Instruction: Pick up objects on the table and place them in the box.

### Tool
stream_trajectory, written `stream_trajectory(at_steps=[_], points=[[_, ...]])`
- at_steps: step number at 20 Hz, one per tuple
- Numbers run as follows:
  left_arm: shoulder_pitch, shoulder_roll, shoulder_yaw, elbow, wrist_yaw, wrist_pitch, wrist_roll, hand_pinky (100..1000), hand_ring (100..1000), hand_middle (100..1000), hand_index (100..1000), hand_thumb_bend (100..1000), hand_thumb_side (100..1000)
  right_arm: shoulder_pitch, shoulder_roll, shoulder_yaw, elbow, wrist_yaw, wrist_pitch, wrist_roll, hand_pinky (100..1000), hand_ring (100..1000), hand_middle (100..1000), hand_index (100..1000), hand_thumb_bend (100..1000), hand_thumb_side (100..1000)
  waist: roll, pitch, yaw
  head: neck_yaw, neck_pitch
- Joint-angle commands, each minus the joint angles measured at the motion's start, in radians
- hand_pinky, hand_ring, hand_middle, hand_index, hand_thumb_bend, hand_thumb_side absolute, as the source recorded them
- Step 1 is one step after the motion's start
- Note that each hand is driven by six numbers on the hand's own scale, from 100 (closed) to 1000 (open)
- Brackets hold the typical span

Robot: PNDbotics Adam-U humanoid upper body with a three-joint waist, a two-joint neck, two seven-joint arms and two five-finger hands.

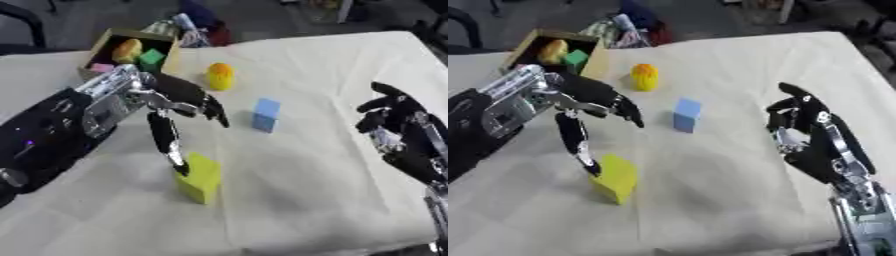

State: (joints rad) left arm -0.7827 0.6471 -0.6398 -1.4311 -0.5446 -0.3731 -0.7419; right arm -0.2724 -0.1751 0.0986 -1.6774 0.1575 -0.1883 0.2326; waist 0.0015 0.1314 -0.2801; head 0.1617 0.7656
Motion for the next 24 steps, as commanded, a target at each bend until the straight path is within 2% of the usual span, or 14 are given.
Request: stream_trajectory(at_steps=[1, 9, 11, 13, 14, 15, 16, 18, 22, 24], points=[[-0.006, 0.031, -0.004, -0.02, 0.008, -0.173, -0.165, 848, 813, 851, 941, 721, 509, -0.011, -0.02, -0.009, -0.01, 0.006, -0.001, -0.001, 562, 562, 635, 923, 100, 452, 0.014, -0.006, 0.001, -0.003, 0.004], [0.039, 0.036, -0.017, -0.045, -0.009, -0.171, -0.165, 840, 800, 844, 939, 703, 502, -0.011, -0.02, -0.009, -0.01, 0.005, -0.001, 0.001, 562, 562, 635, 923, 100, 451, 0.017, -0.003, -0.001, -0.005, 0.004], [0.053, 0.033, -0.012, -0.048, -0.026, -0.172, -0.165, 832, 787, 832, 927, 682, 469, -0.01, -0.019, -0.01, -0.01, 0.005, -0.001, 0.0, 562, 562, 635, 923, 100, 450, 0.017, -0.002, -0.002, -0.006, 0.004], [0.064, 0.028, 0.005, -0.05, -0.042, -0.168, -0.165, 789, 732, 768, 873, 604, 358, -0.011, -0.019, -0.01, -0.01, 0.004, 0.0, -0.001, 563, 562, 635, 923, 100, 449, 0.016, -0.001, -0.002, -0.008, 0.004], [0.065, 0.026, 0.019, -0.057, -0.048, -0.163, -0.165, 736, 671, 705, 823, 548, 263, -0.011, -0.019, -0.011, -0.01, 0.004, 0.0, -0.001, 563, 563, 635, 923, 100, 449, 0.016, -0.001, -0.001, -0.009, 0.004], [0.063, 0.024, 0.036, -0.066, -0.052, -0.154, -0.165, 699, 626, 655, 787, 515, 207, -0.011, -0.018, -0.011, -0.01, 0.004, 0.0, -0.001, 563, 563, 635, 923, 100, 450, 0.015, -0.001, 0.0, -0.009, 0.004], [0.063, 0.023, 0.054, -0.073, -0.055, -0.141, -0.162, 624, 552, 570, 718, 435, 115, -0.011, -0.017, -0.011, -0.01, 0.004, 0.0, -0.001, 563, 563, 636, 923, 100, 450, 0.014, -0.002, 0.001, -0.009, 0.004], [0.066, 0.026, 0.088, -0.088, -0.047, -0.11, -0.139, 550, 475, 483, 638, 377, 100, -0.011, -0.015, -0.012, -0.011, 0.004, 0.0, -0.001, 563, 563, 636, 923, 100, 449, 0.012, -0.002, 0.002, -0.012, 0.004], [0.061, 0.069, 0.186, -0.153, 0.026, -0.032, -0.05, 534, 452, 455, 617, 342, 100, -0.01, -0.015, -0.015, -0.009, 0.005, 0.002, -0.003, 563, 563, 636, 923, 100, 450, 0.008, -0.004, 0.007, -0.016, 0.004], [0.047, 0.097, 0.252, -0.158, 0.062, 0.027, -0.011, 533, 446, 450, 617, 327, 100, -0.009, -0.014, -0.014, -0.009, 0.005, 0.002, -0.002, 563, 563, 636, 923, 100, 450, 0.007, -0.006, 0.011, -0.016, 0.004]])
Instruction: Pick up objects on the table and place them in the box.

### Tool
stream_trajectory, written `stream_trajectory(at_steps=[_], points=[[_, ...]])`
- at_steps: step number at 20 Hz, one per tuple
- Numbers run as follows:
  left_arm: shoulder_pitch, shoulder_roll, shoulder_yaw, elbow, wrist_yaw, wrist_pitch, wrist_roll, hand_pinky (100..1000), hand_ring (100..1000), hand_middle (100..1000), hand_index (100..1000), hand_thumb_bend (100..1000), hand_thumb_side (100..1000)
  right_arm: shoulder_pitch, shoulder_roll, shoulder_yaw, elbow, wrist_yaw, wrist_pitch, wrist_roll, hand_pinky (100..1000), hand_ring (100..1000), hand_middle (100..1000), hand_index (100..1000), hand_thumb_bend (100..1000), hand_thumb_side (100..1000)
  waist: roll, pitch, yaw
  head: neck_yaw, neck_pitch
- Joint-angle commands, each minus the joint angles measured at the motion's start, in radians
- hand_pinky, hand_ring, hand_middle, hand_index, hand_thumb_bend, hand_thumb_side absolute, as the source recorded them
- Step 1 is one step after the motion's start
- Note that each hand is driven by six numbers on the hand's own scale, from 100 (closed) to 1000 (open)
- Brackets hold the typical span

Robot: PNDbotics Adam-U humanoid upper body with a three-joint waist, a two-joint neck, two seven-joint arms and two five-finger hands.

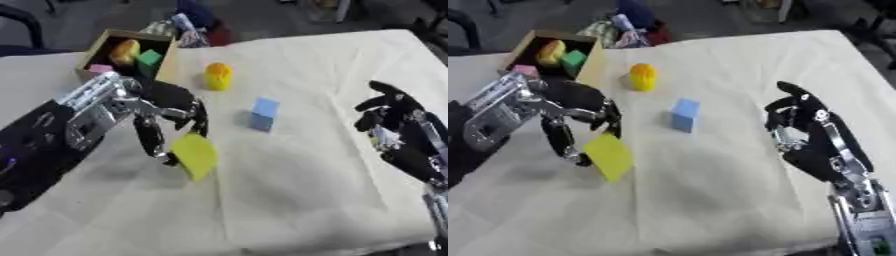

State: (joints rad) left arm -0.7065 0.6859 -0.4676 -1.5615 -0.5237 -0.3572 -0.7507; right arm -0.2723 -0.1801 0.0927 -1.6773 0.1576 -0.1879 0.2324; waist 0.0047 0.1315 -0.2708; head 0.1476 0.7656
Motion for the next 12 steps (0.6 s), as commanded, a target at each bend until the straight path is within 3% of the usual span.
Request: stream_trajectory(at_steps=[1, 5, 12], points=[[-0.039, 0.067, 0.114, -0.007, 0.05, 0.046, 0.02, 534, 443, 447, 618, 297, 102, -0.008, -0.009, -0.008, -0.008, 0.005, 0.001, -0.001, 563, 563, 636, 923, 100, 450, 0.003, -0.008, 0.003, -0.002, 0.004], [-0.122, 0.032, 0.228, 0.221, -0.03, 0.178, 0.147, 563, 463, 468, 650, 272, 113, -0.002, -0.009, -0.008, -0.005, 0.005, 0.001, 0.002, 564, 563, 636, 922, 100, 449, 0.0, -0.016, 0.003, 0.001, 0.004], [-0.276, -0.123, 0.41, 0.69, -0.4, 0.394, 0.523, 584, 483, 490, 685, 220, 120, 0.003, -0.005, -0.004, -0.001, -0.001, 0.001, 0.007, 564, 563, 636, 923, 100, 448, -0.005, -0.022, -0.007, 0.007, 0.004]])
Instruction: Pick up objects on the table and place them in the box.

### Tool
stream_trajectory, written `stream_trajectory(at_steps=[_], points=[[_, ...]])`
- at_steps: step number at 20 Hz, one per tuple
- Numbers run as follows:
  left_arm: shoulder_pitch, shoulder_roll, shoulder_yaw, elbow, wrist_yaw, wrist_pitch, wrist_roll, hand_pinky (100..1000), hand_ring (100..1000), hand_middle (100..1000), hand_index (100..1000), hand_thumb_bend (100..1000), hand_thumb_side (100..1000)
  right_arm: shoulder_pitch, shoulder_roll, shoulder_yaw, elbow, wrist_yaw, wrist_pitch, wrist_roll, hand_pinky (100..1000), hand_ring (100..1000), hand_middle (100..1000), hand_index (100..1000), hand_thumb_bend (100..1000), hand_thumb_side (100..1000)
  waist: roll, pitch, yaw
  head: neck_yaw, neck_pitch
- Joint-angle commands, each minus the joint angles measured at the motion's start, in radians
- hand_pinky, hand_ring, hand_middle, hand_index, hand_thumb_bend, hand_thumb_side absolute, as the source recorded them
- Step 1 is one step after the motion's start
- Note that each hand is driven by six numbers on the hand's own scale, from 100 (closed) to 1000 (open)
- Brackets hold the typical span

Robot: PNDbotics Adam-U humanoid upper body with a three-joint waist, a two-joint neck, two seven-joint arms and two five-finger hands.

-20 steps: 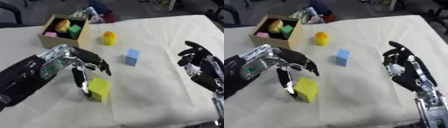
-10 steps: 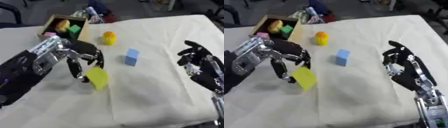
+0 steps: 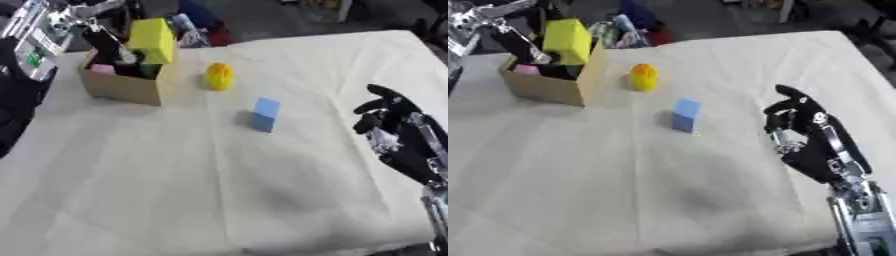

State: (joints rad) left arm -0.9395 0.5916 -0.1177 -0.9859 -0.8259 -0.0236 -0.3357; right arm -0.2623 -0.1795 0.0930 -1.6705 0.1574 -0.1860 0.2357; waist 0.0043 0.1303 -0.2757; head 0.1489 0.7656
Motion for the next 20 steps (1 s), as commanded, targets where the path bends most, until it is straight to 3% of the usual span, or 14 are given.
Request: stream_trajectory(at_steps=[1, 4, 6, 7, 8, 9, 13, 16, 18, 19, 20], points=[[-0.057, -0.054, 0.084, 0.17, -0.132, 0.09, 0.15, 593, 492, 499, 693, 219, 121, -0.007, -0.004, -0.002, -0.008, -0.001, -0.001, 0.005, 564, 563, 636, 922, 100, 448, -0.005, -0.022, -0.004, 0.008, 0.004], [-0.082, -0.111, 0.125, 0.276, -0.195, 0.131, 0.238, 615, 511, 518, 711, 212, 127, -0.011, 0.002, 0.004, -0.008, -0.003, -0.003, 0.012, 565, 564, 636, 923, 100, 448, -0.008, -0.019, -0.016, 0.019, 0.004], [-0.083, -0.126, 0.127, 0.309, -0.221, 0.13, 0.258, 680, 591, 607, 784, 272, 131, -0.012, 0.004, 0.004, -0.008, -0.004, -0.004, 0.014, 565, 564, 636, 923, 100, 448, -0.009, -0.018, -0.024, 0.021, 0.004], [-0.082, -0.129, 0.127, 0.32, -0.232, 0.131, 0.256, 742, 672, 700, 849, 314, 133, -0.012, 0.004, 0.003, -0.008, -0.004, -0.004, 0.013, 565, 563, 636, 923, 100, 448, -0.009, -0.017, -0.026, 0.022, 0.004], [-0.082, -0.131, 0.127, 0.326, -0.243, 0.133, 0.252, 742, 672, 700, 849, 314, 133, -0.012, 0.003, 0.003, -0.007, -0.005, -0.003, 0.012, 565, 563, 636, 923, 100, 448, -0.009, -0.016, -0.028, 0.022, 0.004], [-0.082, -0.131, 0.127, 0.329, -0.254, 0.138, 0.248, 800, 750, 784, 909, 370, 210, -0.012, 0.003, 0.003, -0.007, -0.005, -0.003, 0.012, 565, 564, 636, 923, 100, 449, -0.008, -0.016, -0.028, 0.022, 0.004], [-0.083, -0.122, 0.133, 0.299, -0.269, 0.144, 0.26, 824, 781, 826, 935, 405, 323, -0.012, 0.003, 0.003, -0.008, -0.004, -0.004, 0.014, 565, 564, 636, 923, 100, 450, -0.004, -0.017, -0.025, 0.02, 0.004], [-0.083, -0.107, 0.122, 0.242, -0.246, 0.1, 0.249, 819, 776, 828, 938, 419, 362, -0.011, 0.002, 0.001, -0.009, -0.003, -0.005, 0.014, 566, 564, 636, 923, 100, 450, -0.003, -0.019, -0.023, 0.018, 0.004], [-0.082, -0.099, 0.109, 0.195, -0.22, 0.053, 0.222, 792, 739, 783, 921, 397, 357, -0.012, 0.001, 0.001, -0.009, -0.003, -0.005, 0.014, 566, 564, 636, 922, 100, 450, -0.003, -0.02, -0.022, 0.017, 0.004], [-0.083, -0.104, 0.1, 0.165, -0.195, 0.011, 0.208, 784, 727, 767, 910, 436, 407, -0.012, 0.0, 0.001, -0.009, -0.002, -0.004, 0.014, 566, 564, 636, 922, 100, 443, -0.003, -0.02, -0.022, 0.018, 0.004], [-0.083, -0.108, 0.092, 0.139, -0.162, -0.033, 0.196, 781, 720, 759, 904, 380, 333, -0.012, 0.0, 0.001, -0.008, -0.001, -0.004, 0.014, 566, 564, 636, 922, 100, 449, -0.003, -0.021, -0.021, 0.019, 0.004]])
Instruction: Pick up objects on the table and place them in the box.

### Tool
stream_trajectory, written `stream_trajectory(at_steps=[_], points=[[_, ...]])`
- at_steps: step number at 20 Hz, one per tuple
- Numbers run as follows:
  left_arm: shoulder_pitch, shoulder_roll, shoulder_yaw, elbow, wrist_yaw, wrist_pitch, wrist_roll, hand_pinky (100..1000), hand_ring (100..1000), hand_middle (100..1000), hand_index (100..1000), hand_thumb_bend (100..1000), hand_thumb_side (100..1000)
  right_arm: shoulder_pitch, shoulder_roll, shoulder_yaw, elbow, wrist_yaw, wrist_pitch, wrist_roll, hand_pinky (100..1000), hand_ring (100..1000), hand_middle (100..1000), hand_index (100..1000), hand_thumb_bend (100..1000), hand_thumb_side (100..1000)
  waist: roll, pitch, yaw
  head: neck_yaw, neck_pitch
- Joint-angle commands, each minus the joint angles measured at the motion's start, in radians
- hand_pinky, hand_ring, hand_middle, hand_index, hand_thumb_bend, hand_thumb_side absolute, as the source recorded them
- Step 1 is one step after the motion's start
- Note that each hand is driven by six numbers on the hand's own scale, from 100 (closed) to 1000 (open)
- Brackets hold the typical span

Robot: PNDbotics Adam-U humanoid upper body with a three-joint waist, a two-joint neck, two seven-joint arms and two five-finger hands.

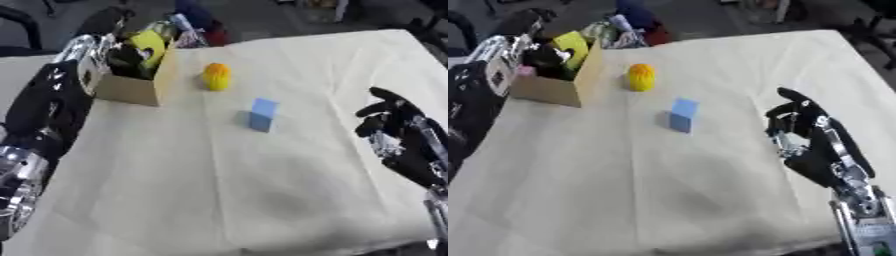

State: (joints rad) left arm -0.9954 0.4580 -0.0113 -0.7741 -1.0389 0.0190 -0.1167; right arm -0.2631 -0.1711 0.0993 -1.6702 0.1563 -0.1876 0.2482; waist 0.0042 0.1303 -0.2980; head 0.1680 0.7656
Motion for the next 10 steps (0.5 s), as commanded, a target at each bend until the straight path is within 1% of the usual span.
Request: stream_trajectory(at_steps=[1, 2, 3, 6, 7, 8, 10], points=[[-0.03, 0.02, -0.03, -0.096, 0.078, -0.123, -0.035, 788, 725, 756, 894, 403, 274, -0.011, -0.007, -0.004, -0.008, 0.0, -0.003, 0.003, 566, 564, 635, 923, 100, 451, -0.003, -0.021, 0.001, 0.002, 0.004], [-0.033, 0.014, -0.049, -0.116, 0.094, -0.169, -0.05, 793, 732, 757, 893, 408, 269, -0.011, -0.006, -0.002, -0.009, -0.001, -0.004, 0.005, 566, 564, 635, 923, 100, 474, -0.003, -0.022, 0.0, 0.003, 0.004], [-0.038, 0.003, -0.074, -0.132, 0.105, -0.22, -0.07, 804, 743, 768, 892, 449, 229, -0.012, -0.005, -0.001, -0.011, -0.002, -0.006, 0.007, 567, 564, 635, 923, 100, 454, -0.003, -0.023, -0.003, 0.006, 0.004], [-0.055, -0.047, -0.136, -0.153, 0.066, -0.339, -0.151, 816, 758, 783, 902, 488, 230, -0.015, 0.0, 0.001, -0.014, -0.006, -0.008, 0.007, 566, 563, 632, 922, 100, 457, -0.007, -0.025, -0.014, 0.015, 0.004], [-0.059, -0.067, -0.151, -0.158, 0.04, -0.37, -0.176, 831, 775, 802, 914, 565, 239, -0.016, 0.001, 0.0, -0.016, -0.008, -0.009, 0.005, 565, 559, 627, 921, 100, 461, -0.009, -0.025, -0.019, 0.019, 0.004], [-0.06, -0.09, -0.165, -0.162, 0.004, -0.399, -0.202, 831, 777, 803, 915, 561, 252, -0.017, 0.003, 0.0, -0.017, -0.01, -0.01, 0.001, 564, 558, 625, 920, 100, 464, -0.01, -0.024, -0.025, 0.023, 0.004], [-0.056, -0.136, -0.17, -0.151, -0.044, -0.442, -0.238, 831, 779, 804, 916, 562, 250, -0.02, 0.007, 0.0, -0.021, -0.014, -0.013, -0.005, 564, 557, 622, 920, 100, 465, -0.012, -0.022, -0.038, 0.029, 0.004]])
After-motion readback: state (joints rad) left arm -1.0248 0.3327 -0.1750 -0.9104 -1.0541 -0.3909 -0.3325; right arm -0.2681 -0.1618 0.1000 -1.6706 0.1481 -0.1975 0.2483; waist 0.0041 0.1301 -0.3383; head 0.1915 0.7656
